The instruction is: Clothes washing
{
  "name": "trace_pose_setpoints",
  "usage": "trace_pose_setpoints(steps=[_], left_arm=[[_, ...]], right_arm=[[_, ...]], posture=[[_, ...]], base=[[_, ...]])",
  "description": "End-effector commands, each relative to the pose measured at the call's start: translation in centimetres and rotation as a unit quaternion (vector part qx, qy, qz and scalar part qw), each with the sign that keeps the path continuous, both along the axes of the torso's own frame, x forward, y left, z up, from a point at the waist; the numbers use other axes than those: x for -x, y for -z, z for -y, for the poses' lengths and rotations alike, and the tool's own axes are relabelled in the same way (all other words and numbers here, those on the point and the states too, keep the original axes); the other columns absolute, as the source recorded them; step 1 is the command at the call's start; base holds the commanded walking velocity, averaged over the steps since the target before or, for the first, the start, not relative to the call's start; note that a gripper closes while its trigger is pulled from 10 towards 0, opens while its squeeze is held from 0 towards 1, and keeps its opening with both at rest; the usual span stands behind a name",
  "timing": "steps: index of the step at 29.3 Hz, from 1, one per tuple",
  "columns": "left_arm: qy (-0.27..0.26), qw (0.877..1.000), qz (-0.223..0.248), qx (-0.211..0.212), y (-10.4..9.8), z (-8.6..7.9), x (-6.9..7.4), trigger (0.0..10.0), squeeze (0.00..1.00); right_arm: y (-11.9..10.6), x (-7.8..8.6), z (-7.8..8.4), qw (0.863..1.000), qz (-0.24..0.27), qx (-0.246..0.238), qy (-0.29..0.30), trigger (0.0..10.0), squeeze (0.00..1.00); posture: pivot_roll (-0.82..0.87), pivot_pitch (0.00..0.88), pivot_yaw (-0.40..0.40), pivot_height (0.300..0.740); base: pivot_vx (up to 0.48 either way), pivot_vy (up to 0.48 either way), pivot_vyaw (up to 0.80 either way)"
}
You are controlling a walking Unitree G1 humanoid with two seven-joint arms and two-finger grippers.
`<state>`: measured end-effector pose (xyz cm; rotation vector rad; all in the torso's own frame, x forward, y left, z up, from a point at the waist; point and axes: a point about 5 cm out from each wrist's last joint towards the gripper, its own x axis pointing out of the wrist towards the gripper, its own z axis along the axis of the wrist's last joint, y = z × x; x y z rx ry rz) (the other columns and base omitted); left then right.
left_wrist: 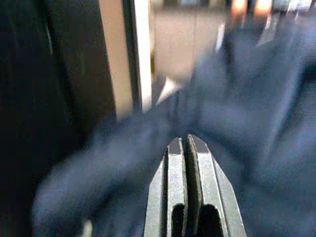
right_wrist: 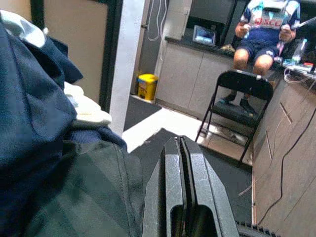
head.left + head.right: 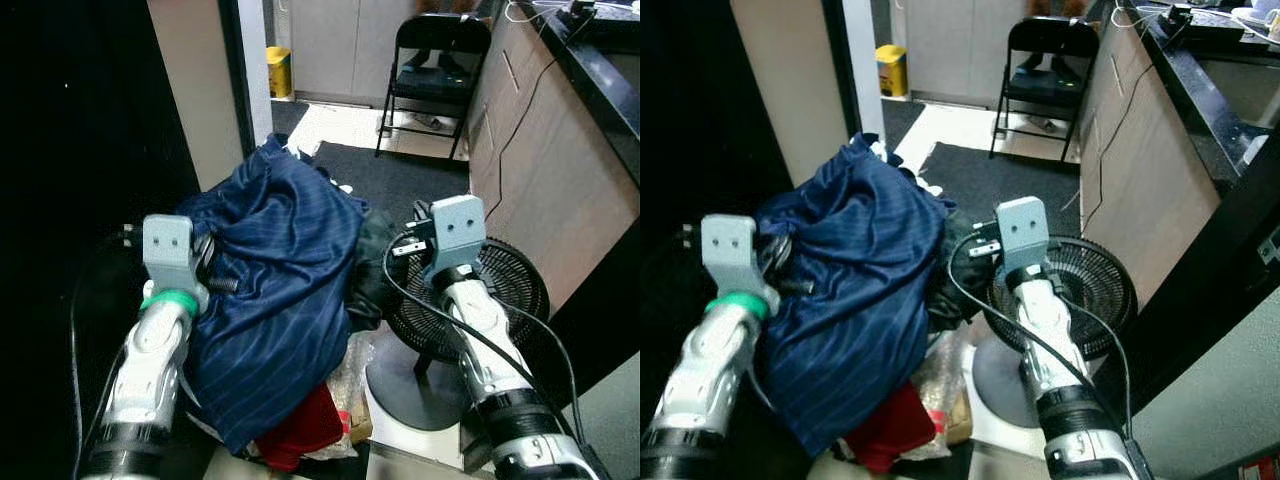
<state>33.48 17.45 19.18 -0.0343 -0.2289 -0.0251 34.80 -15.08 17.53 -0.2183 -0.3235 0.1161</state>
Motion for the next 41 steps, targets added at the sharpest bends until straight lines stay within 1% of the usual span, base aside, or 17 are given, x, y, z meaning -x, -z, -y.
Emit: trace_pose_setpoints(steps=[1, 2, 3, 6, 8, 11, 13, 15, 16, 19, 23, 24, 25, 27, 28, 29, 41], left_arm=[[0.003, 0.998, 0.061, 0.013, -3.9, 0.3, -0.3, 10.0, 0.0], [0.003, 0.998, 0.061, 0.013, -3.9, 0.3, -0.3, 10.0, 0.0], [0.009, 0.997, 0.079, 0.012, -5.2, 0.4, -0.4, 10.0, 0.0], [0.03, 0.993, 0.11, -0.021, -7.2, 1.1, -0.4, 10.0, 0.0], [0.03, 0.993, 0.11, -0.021, -7.2, 1.1, -0.4, 10.0, 0.0], [0.046, 0.991, 0.099, -0.076, -6.3, 1.9, -0.2, 10.0, 0.0], [0.046, 0.991, 0.099, -0.076, -6.3, 1.9, -0.2, 10.0, 0.0], [0.065, 0.993, 0.073, -0.061, -5.2, 3.0, -0.1, 10.0, 0.0], [0.065, 0.993, 0.073, -0.061, -5.2, 3.0, -0.1, 10.0, 0.0], [0.072, 0.996, 0.046, -0.017, -4.5, 3.2, -0.3, 10.0, 0.0], [0.069, 0.997, 0.039, -0.01, -4.3, 3.1, -0.3, 10.0, 0.0], [0.058, 0.998, 0.027, -0.001, -4.0, 2.6, -0.5, 10.0, 0.0], [0.044, 0.999, 0.019, 0.008, -3.8, 2.0, -0.6, 10.0, 0.0], [0.024, 0.999, 0.013, 0.016, -3.8, 1.2, -0.6, 10.0, 0.0], [0.024, 0.999, 0.013, 0.016, -3.8, 1.2, -0.6, 10.0, 0.0], [0.019, 1.0, 0.016, 0.016, -3.9, 0.9, -0.5, 10.0, 0.0], [0.02, 1.0, 0.014, 0.019, -4.0, 0.9, -0.2, 10.0, 0.0]], right_arm=[[-1.6, 0.2, -0.1, 0.999, 0.037, 0.009, -0.002, 10.0, 0.0], [-1.6, 0.2, -0.1, 0.999, 0.037, 0.009, -0.002, 10.0, 0.0], [-2.1, 0.3, -0.1, 0.999, 0.048, 0.012, 0.0, 10.0, 0.0], [-4.9, 0.7, -0.4, 0.995, 0.1, 0.004, -0.003, 10.0, 0.0], [-4.9, 0.7, -0.4, 0.995, 0.1, 0.004, -0.003, 10.0, 0.0], [-6.3, 1.1, -0.5, 0.993, 0.121, -0.003, -0.007, 10.0, 0.0], [-6.3, 1.1, -0.5, 0.993, 0.121, -0.003, -0.007, 10.0, 0.0], [-4.7, 0.8, -1.2, 0.996, 0.063, -0.04, -0.054, 10.0, 0.0], [-4.7, 0.8, -1.2, 0.996, 0.063, -0.04, -0.054, 10.0, 0.0], [-2.7, -0.5, -4.0, 0.987, -0.016, -0.083, -0.135, 10.0, 0.0], [-2.4, -0.8, -4.7, 0.983, -0.033, -0.094, -0.151, 10.0, 0.0], [-1.8, -1.5, -5.7, 0.981, -0.056, -0.097, -0.16, 10.0, 0.0], [-1.5, -1.9, -6.8, 0.979, -0.073, -0.091, -0.169, 10.0, 0.03], [-1.7, -2.1, -8.3, 0.976, -0.081, -0.077, -0.186, 10.0, 0.92], [-1.7, -2.1, -8.3, 0.976, -0.081, -0.077, -0.186, 10.0, 0.92], [-2.0, -2.0, -8.7, 0.974, -0.078, -0.079, -0.197, 10.0, 1.0], [-3.0, -1.3, -9.3, 0.963, -0.07, -0.09, -0.244, 10.0, 1.0]], posture=[[0.01, 0.0, 0.063, 0.74], [0.01, 0.0, 0.063, 0.74], [0.01, 0.0, 0.063, 0.74], [0.01, 0.0, 0.071, 0.74], [0.01, 0.0, 0.071, 0.74], [0.0, 0.0, 0.076, 0.74], [0.0, 0.0, 0.076, 0.74], [0.0, 0.0, 0.07, 0.74], [0.0, 0.0, 0.07, 0.74], [0.0, 0.0, 0.062, 0.74], [0.01, 0.0, 0.052, 0.74], [0.01, 0.0, 0.043, 0.74], [0.02, 0.0, 0.032, 0.74], [0.03, 0.0, 0.02, 0.74], [0.03, 0.0, 0.02, 0.74], [0.04, 0.0, 0.015, 0.74], [0.02, 0.001, 0.021, 0.74]], base=[[0.0, 0.0, 0.0], [0.0, 0.0, 0.0], [0.0, 0.0, 0.0], [0.0, 0.0, 0.0], [0.0, 0.0, 0.0], [0.0, 0.0, 0.0], [0.0, 0.0, 0.0], [0.0, 0.0, 0.0], [0.0, 0.0, 0.0], [0.0, 0.0, 0.0], [0.0, 0.0, 0.0], [0.0, 0.0, 0.0], [0.0, 0.0, 0.0], [0.0, 0.0, 0.0], [0.0, 0.0, 0.0], [0.0, 0.0, 0.0], [0.0, 0.0, 0.0]])
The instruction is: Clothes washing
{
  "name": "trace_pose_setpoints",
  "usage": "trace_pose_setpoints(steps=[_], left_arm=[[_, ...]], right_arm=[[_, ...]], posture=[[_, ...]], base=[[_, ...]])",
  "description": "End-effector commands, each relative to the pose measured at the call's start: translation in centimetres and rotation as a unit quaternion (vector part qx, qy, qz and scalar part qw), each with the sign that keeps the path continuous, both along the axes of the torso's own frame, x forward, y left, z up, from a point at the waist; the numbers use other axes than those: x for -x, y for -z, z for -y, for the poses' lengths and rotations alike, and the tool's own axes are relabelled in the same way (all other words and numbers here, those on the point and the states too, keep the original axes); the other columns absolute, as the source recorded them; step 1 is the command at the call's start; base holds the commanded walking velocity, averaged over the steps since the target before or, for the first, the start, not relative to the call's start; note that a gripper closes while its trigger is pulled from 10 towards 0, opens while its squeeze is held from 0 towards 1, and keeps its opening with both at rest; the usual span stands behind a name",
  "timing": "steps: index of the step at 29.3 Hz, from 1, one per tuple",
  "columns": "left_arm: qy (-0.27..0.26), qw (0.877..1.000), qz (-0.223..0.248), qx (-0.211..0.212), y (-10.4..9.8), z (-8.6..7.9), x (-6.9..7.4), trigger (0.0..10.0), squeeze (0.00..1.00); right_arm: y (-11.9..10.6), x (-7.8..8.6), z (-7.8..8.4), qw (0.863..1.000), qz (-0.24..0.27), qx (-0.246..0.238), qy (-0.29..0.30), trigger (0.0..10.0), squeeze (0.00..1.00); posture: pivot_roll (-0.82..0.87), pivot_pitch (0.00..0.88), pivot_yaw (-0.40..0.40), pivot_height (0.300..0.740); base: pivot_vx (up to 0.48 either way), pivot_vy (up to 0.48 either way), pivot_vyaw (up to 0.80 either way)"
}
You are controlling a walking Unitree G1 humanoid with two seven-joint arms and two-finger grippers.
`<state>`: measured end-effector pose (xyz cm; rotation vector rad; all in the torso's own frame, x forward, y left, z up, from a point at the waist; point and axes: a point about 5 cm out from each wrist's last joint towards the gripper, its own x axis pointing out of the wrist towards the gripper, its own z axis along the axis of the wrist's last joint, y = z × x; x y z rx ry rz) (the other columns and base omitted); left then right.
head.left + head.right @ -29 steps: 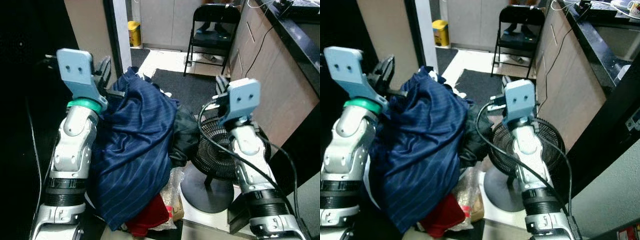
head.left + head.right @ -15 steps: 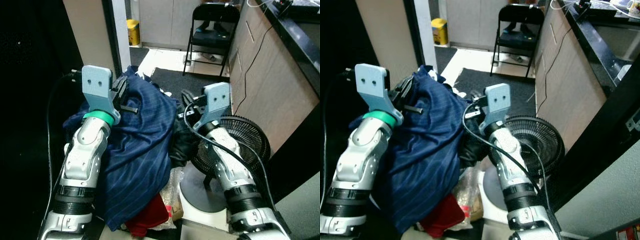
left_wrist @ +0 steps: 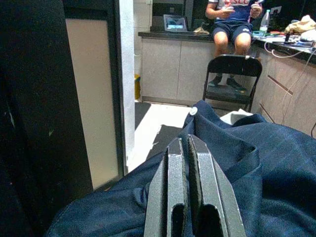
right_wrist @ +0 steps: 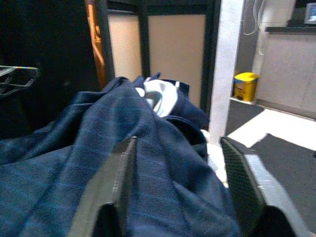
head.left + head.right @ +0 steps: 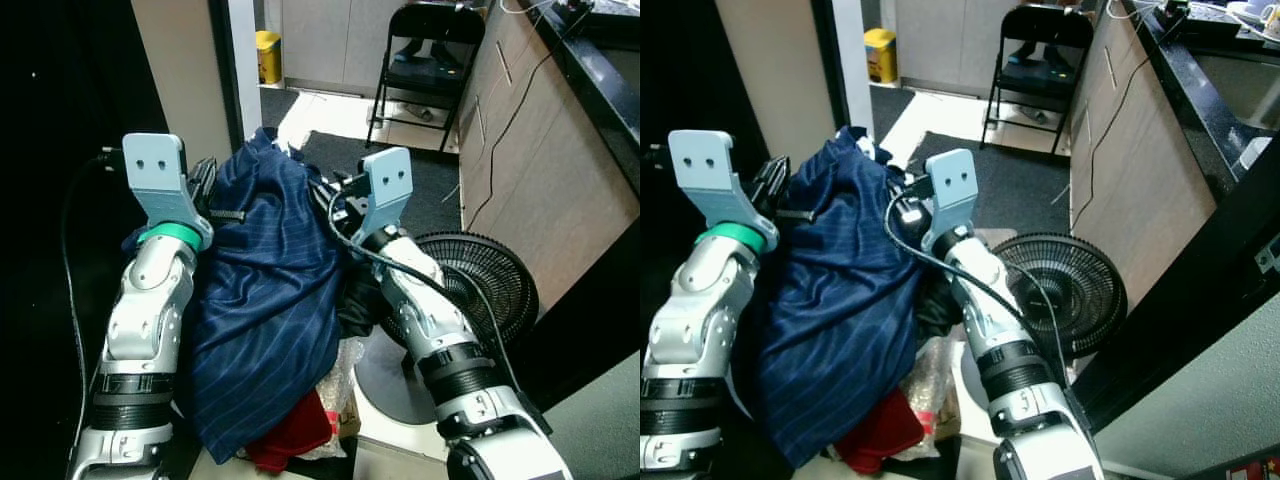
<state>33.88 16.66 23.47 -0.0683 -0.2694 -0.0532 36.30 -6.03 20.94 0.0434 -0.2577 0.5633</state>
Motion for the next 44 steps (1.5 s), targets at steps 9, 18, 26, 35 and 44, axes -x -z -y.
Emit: trace_pose_setpoints(steps=[9, 18, 26, 35, 44], left_arm=[[0.01, 1.0, -0.012, 0.005, 0.4, 0.4, 0.2, 10.0, 0.0], [0.007, 0.999, -0.034, 0.012, 1.3, -0.2, 0.6, 10.0, 0.0], [-0.011, 0.997, -0.079, 0.024, 3.5, -1.4, 1.3, 10.0, 0.0], [-0.014, 0.997, -0.075, 0.027, 3.0, -1.3, 0.8, 10.0, 0.0], [-0.018, 0.996, -0.078, 0.029, 3.0, -1.5, 0.9, 10.0, 0.0]], right_arm=[[0.8, 0.5, -0.3, 0.999, -0.015, -0.001, -0.037, 10.0, 0.7], [2.7, -0.2, -1.1, 0.995, -0.087, -0.004, -0.056, 10.0, 0.0], [4.6, 0.3, -0.4, 0.993, -0.114, 0.006, -0.038, 3.8, 0.0], [2.7, 0.0, -0.6, 0.998, -0.058, 0.008, -0.034, 0.0, 0.0], [2.7, 0.1, 0.4, 0.998, -0.055, -0.01, -0.013, 0.0, 0.0]], posture=[[0.02, 0.0, 0.028, 0.74], [0.06, 0.004, 0.013, 0.74], [0.06, 0.012, 0.02, 0.74], [0.05, 0.011, 0.023, 0.74], [0.05, 0.013, 0.025, 0.74]], base=[[0.0, 0.0, 0.0], [0.0, 0.0, 0.0], [0.0, 0.0, 0.0], [0.0, 0.0, 0.0], [0.0, 0.0, 0.0]])
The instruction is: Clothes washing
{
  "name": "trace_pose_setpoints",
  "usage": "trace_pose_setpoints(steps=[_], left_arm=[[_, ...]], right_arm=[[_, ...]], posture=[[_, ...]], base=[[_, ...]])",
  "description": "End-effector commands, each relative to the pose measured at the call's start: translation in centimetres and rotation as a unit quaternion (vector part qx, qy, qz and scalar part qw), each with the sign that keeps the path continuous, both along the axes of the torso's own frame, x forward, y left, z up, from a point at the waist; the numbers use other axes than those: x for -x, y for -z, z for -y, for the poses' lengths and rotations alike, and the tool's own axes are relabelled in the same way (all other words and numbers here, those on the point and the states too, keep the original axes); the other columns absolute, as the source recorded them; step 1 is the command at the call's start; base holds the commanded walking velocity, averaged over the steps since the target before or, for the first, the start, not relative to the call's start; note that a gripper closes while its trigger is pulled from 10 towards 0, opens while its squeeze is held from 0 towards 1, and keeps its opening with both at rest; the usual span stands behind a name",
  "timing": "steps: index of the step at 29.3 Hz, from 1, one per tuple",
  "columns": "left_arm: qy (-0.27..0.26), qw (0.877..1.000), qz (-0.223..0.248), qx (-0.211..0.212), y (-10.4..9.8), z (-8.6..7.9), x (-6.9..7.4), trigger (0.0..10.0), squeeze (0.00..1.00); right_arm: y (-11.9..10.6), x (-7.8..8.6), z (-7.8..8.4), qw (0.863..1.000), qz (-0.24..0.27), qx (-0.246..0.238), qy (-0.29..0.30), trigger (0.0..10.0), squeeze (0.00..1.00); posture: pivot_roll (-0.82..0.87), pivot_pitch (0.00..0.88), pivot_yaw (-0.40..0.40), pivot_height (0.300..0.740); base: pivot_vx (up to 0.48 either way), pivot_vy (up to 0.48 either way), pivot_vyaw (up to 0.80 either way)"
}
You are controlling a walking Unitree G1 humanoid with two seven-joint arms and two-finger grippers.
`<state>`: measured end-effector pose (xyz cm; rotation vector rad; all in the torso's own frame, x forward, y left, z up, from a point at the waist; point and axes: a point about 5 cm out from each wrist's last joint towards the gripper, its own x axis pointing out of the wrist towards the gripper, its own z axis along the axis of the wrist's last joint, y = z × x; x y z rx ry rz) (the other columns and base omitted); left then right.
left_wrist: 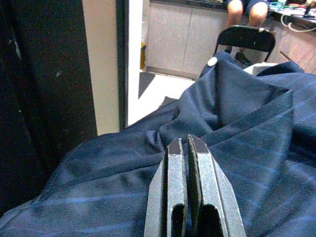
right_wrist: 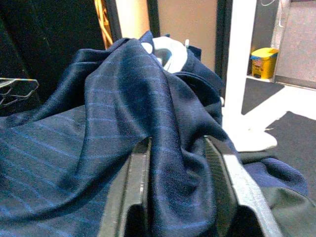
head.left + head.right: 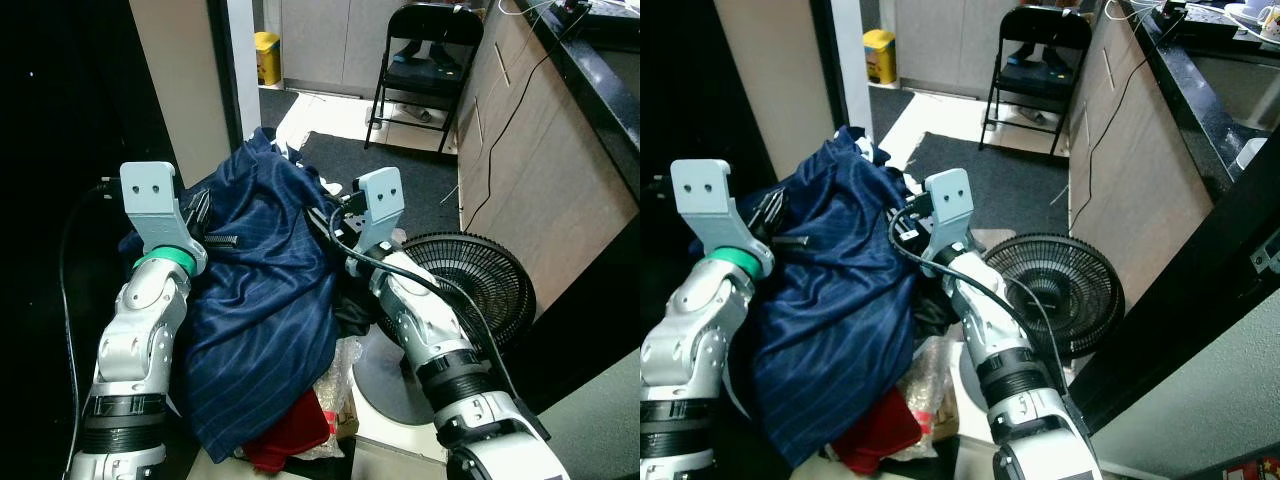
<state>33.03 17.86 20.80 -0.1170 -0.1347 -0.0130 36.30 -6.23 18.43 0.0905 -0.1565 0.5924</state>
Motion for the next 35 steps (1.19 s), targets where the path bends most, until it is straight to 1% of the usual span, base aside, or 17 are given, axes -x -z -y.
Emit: trace_pose_setpoints(steps=[1, 3, 6, 15, 18, 23, 24, 26, 27, 28, 29, 35], left_arm=[[-0.004, 1.0, -0.01, 0.004, 0.4, -0.3, 0.1, 10.0, 0.0], [-0.006, 1.0, -0.01, 0.005, 0.4, -0.3, 0.1, 10.0, 0.0], [-0.006, 1.0, -0.011, 0.004, 0.4, -0.3, 0.0, 10.0, 0.0], [-0.004, 1.0, -0.012, -0.004, 0.5, -0.2, 0.0, 10.0, 0.0], [0.003, 1.0, 0.004, -0.006, -0.1, 0.2, -0.1, 10.0, 0.0], [0.0, 1.0, 0.013, -0.004, -0.5, 0.3, -0.1, 10.0, 0.0], [0.011, 0.999, 0.037, -0.001, -1.2, 0.6, 0.1, 0.0, 0.0], [0.011, 0.999, 0.037, -0.001, -1.2, 0.6, 0.1, 0.0, 0.0], [0.007, 0.999, 0.048, -0.002, -1.7, 0.7, 0.1, 0.0, 0.0], [0.009, 0.998, 0.055, -0.006, -2.0, 0.8, 0.1, 10.0, 0.0], [0.012, 0.998, 0.062, 0.0, -2.3, 0.8, 0.1, 10.0, 1.0], [0.017, 0.997, 0.072, 0.009, -2.5, 0.7, 0.1, 10.0, 1.0]], right_arm=[[0.2, 0.1, 0.4, 1.0, -0.001, -0.008, 0.009, 0.0, 0.0], [0.0, 0.1, 0.9, 1.0, 0.004, -0.02, 0.022, 0.0, 0.0], [-0.2, 0.1, 1.2, 0.999, 0.01, -0.029, 0.03, 0.0, 0.0], [-0.5, 0.2, 1.5, 0.998, 0.023, -0.037, 0.035, 0.0, 0.0], [-0.9, 0.4, 1.5, 0.998, 0.032, -0.037, 0.038, 0.0, 0.0], [-1.1, 0.4, 1.5, 0.998, 0.035, -0.037, 0.038, 0.0, 0.0], [-1.2, 0.3, 1.4, 0.998, 0.037, -0.037, 0.039, 0.0, 0.0], [-1.2, 0.3, 1.4, 0.998, 0.037, -0.037, 0.039, 0.0, 0.0], [-1.3, 0.3, 1.4, 0.998, 0.038, -0.037, 0.04, 0.0, 0.0], [-1.3, 0.3, 1.4, 0.998, 0.039, -0.037, 0.041, 0.0, 0.0], [-1.3, 0.3, 1.4, 0.998, 0.039, -0.038, 0.042, 0.0, 0.0], [-1.4, 0.3, 1.4, 0.998, 0.04, -0.038, 0.043, 0.0, 0.0]], posture=[[0.05, 0.012, 0.025, 0.74], [0.05, 0.012, 0.026, 0.74], [0.05, 0.011, 0.029, 0.74], [0.05, 0.01, 0.031, 0.74], [0.04, 0.008, 0.033, 0.74], [0.04, 0.007, 0.033, 0.74], [0.04, 0.005, 0.033, 0.74], [0.04, 0.005, 0.033, 0.74], [0.05, 0.005, 0.033, 0.74], [0.05, 0.004, 0.034, 0.74], [0.04, 0.003, 0.034, 0.74], [0.04, 0.004, 0.035, 0.74]], base=[[0.0, 0.0, 0.0], [0.0, 0.0, 0.0], [0.0, 0.0, 0.0], [0.0, 0.0, 0.0], [0.0, 0.0, 0.0], [0.0, 0.0, 0.0], [0.0, 0.0, 0.0], [0.0, 0.0, 0.0], [0.0, 0.0, 0.0], [0.0, 0.0, 0.0], [0.0, 0.0, 0.0], [0.0, 0.0, 0.0]])
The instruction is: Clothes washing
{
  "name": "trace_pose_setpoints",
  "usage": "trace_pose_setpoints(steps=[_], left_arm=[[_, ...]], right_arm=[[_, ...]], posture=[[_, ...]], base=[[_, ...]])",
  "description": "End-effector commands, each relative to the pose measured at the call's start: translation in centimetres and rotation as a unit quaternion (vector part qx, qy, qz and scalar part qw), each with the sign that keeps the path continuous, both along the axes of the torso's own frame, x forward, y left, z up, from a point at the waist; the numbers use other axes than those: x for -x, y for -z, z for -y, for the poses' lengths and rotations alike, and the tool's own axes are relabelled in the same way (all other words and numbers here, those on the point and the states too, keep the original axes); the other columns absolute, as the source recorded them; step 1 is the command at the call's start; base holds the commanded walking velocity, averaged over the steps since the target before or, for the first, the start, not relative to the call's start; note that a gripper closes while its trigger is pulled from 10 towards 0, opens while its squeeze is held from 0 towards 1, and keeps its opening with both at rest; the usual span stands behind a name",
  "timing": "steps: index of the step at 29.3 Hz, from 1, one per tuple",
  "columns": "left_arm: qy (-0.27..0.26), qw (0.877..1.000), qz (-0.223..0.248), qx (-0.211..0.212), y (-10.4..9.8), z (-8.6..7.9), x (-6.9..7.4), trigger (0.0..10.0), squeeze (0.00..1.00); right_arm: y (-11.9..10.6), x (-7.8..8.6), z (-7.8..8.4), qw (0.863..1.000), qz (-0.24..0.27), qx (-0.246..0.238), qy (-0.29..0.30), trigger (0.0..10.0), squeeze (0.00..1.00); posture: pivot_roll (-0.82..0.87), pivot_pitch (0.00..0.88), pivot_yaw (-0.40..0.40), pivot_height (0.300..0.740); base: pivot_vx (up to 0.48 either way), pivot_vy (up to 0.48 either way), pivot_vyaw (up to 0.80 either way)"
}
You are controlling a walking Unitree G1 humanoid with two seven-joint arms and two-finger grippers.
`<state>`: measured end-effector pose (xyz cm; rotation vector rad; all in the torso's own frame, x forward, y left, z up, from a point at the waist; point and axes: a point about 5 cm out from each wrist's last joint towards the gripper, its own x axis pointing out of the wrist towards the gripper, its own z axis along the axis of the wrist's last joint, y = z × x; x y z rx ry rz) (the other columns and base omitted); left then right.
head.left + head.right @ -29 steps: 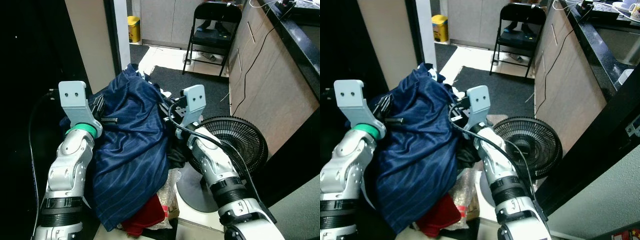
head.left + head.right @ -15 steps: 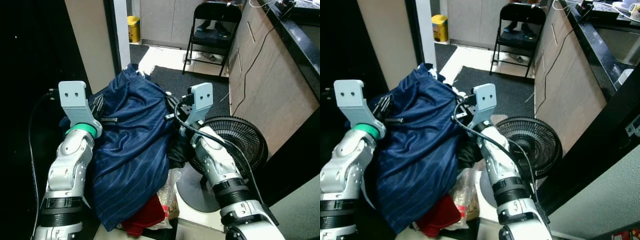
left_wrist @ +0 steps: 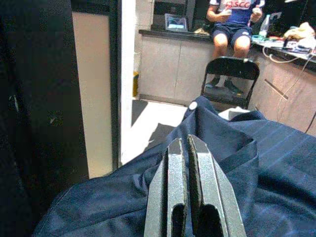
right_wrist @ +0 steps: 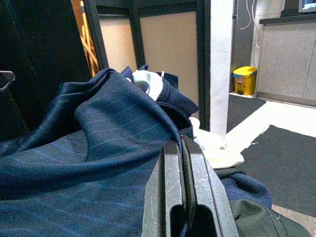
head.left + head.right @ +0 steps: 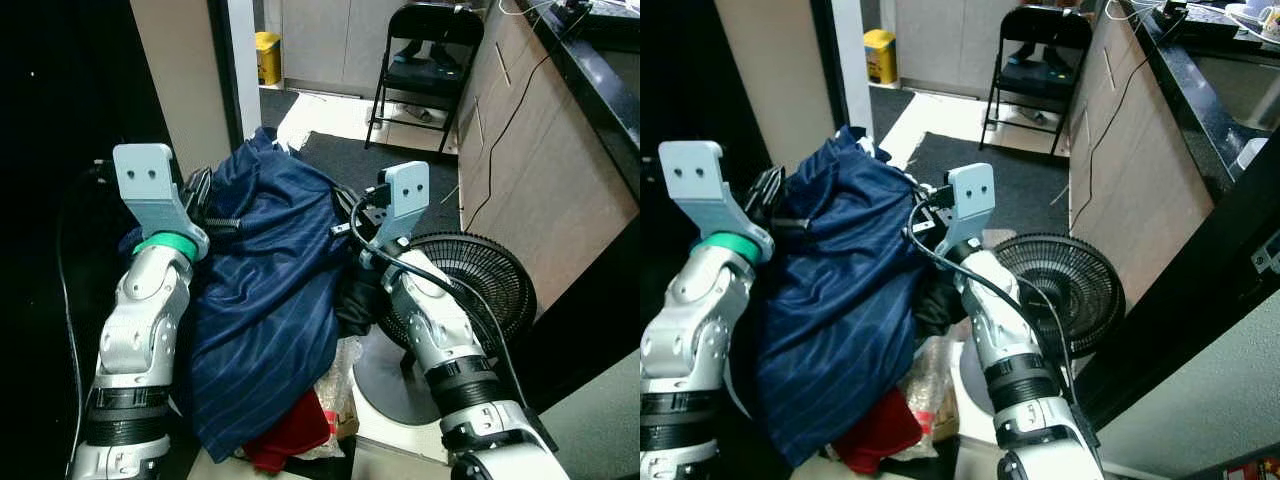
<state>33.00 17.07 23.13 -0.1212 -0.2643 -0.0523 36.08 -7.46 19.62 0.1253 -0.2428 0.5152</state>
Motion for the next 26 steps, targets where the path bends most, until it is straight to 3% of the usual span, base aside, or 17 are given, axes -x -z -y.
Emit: trace_pose_setpoints(steps=[1, 4, 5, 6, 7, 12, 13, 14, 15, 17, 18, 20, 24, 26], left_arm=[[0.001, 1.0, 0.007, 0.008, -0.2, -0.1, 0.1, 10.0, 1.0], [-0.002, 1.0, 0.011, 0.007, -0.4, -0.2, 0.1, 10.0, 1.0], [-0.008, 1.0, 0.012, 0.008, -0.5, -0.3, 0.1, 10.0, 1.0], [-0.008, 1.0, 0.012, 0.008, -0.5, -0.3, 0.1, 10.0, 1.0], [-0.012, 1.0, 0.017, -0.001, -0.9, -0.3, 0.2, 10.0, 0.0], [-0.016, 0.998, 0.038, -0.052, -1.7, 0.0, 0.8, 10.0, 0.0], [-0.003, 0.996, 0.052, -0.07, -2.2, 0.5, 1.4, 10.0, 0.0], [0.01, 0.995, 0.061, -0.074, -2.6, 1.0, 1.7, 10.0, 0.0], [0.01, 0.995, 0.061, -0.074, -2.6, 1.0, 1.7, 10.0, 0.0], [0.025, 0.995, 0.066, -0.071, -2.8, 1.6, 1.8, 10.0, 0.0], [0.025, 0.995, 0.066, -0.071, -2.8, 1.6, 1.8, 10.0, 0.0], [0.031, 0.995, 0.062, -0.073, -2.4, 2.0, 1.5, 10.0, 0.0], [0.034, 0.995, 0.058, -0.078, -2.2, 2.2, 1.4, 10.0, 0.0], [0.032, 0.995, 0.053, -0.082, -2.0, 2.1, 1.4, 10.0, 0.0]], right_arm=[[-0.2, 0.1, 0.1, 1.0, 0.007, -0.007, 0.005, 0.0, 0.0], [-0.2, 0.1, 0.2, 1.0, 0.008, -0.007, 0.006, 0.0, 0.0], [-0.4, 0.1, 0.3, 1.0, 0.01, -0.008, 0.008, 3.6, 0.0], [-0.4, 0.1, 0.3, 1.0, 0.01, -0.008, 0.008, 3.6, 0.0], [-0.6, 0.2, 0.4, 1.0, 0.019, -0.004, 0.014, 10.0, 0.0], [-1.5, 0.5, 1.0, 0.998, 0.045, 0.006, 0.033, 10.0, 0.0], [-2.4, 0.9, 1.7, 0.996, 0.07, 0.005, 0.05, 10.0, 0.0], [-4.6, 1.3, 2.5, 0.99, 0.118, -0.004, 0.082, 10.0, 0.0], [-4.6, 1.3, 2.5, 0.99, 0.118, -0.004, 0.082, 10.0, 0.0], [-8.3, 1.9, 3.6, 0.974, 0.189, -0.021, 0.123, 10.0, 0.0], [-8.3, 1.9, 3.6, 0.974, 0.189, -0.021, 0.123, 10.0, 0.0], [-12.7, 2.5, 4.2, 0.953, 0.263, -0.039, 0.147, 10.0, 0.0], [-13.9, 2.7, 4.5, 0.949, 0.277, -0.046, 0.145, 10.0, 0.0], [-12.2, 2.0, 4.5, 0.958, 0.248, -0.021, 0.145, 10.0, 0.0]], posture=[[0.04, 0.004, 0.035, 0.74], [0.05, 0.004, 0.035, 0.74], [0.04, 0.004, 0.035, 0.74], [0.04, 0.004, 0.035, 0.74], [0.04, 0.001, 0.037, 0.74], [0.05, 0.0, 0.038, 0.74], [0.05, 0.0, 0.038, 0.74], [0.05, 0.0, 0.044, 0.74], [0.05, 0.0, 0.044, 0.74], [0.04, 0.0, 0.049, 0.74], [0.04, 0.0, 0.049, 0.74], [0.04, 0.0, 0.053, 0.74], [0.04, 0.0, 0.051, 0.74], [0.04, 0.0, 0.049, 0.74]], base=[[0.0, 0.0, 0.0], [0.0, 0.0, 0.0], [0.0, 0.0, 0.0], [0.0, 0.0, 0.0], [0.0, 0.0, 0.0], [0.0, 0.0, 0.0], [0.0, 0.0, 0.0], [0.0, 0.0, 0.0], [0.0, 0.0, 0.0], [0.0, 0.0, 0.0], [0.0, 0.0, 0.0], [0.0, 0.0, 0.0], [0.0, 0.0, 0.0], [0.0, 0.0, 0.0]])
